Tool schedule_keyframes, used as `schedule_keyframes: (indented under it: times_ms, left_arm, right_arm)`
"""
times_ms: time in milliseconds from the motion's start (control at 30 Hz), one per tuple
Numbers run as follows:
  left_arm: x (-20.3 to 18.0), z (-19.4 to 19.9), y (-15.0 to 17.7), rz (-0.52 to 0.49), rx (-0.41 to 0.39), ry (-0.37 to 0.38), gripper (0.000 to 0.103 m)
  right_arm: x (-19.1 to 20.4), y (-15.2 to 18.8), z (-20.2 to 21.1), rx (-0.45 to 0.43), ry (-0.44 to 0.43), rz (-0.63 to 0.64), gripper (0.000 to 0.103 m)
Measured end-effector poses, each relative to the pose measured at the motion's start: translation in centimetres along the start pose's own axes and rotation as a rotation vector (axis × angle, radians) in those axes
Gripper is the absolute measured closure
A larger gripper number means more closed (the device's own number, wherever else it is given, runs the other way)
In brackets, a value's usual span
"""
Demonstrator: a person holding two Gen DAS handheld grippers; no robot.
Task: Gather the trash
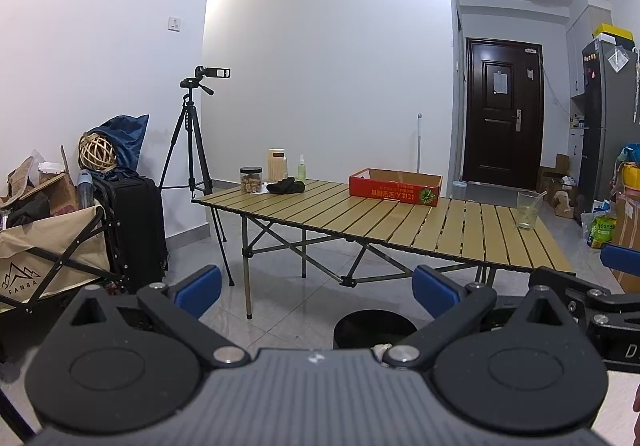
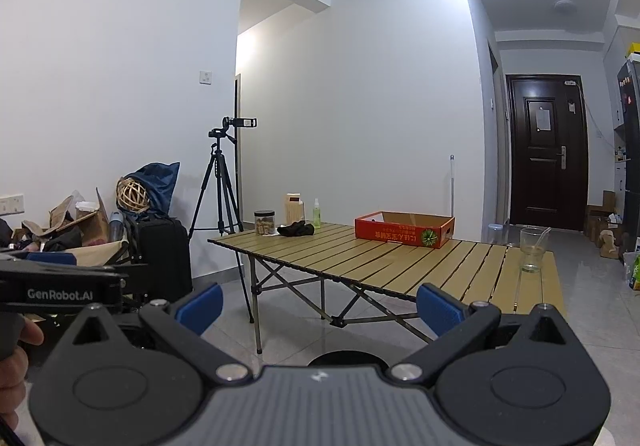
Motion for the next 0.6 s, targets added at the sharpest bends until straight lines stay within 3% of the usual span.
schedule_keyframes:
  times_ms: [600]
  left_arm:
    - [0.78,-0.05,0.13,-0.012,-0.001,-0.008,0.000]
  right_arm:
    - [0.12,0.13,0.30,-0.010,-0.016,-0.003,0.000]
Point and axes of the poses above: each gripper's, at about its wrist camera, not at the fingertips, and z roughly against the way its jaws point, x to its left, y to its underside, the point moved 4 cm from there along -z, roughly the way its jaws point, and after that the axes turned 5 degrees about z, right-handed, at the moved point
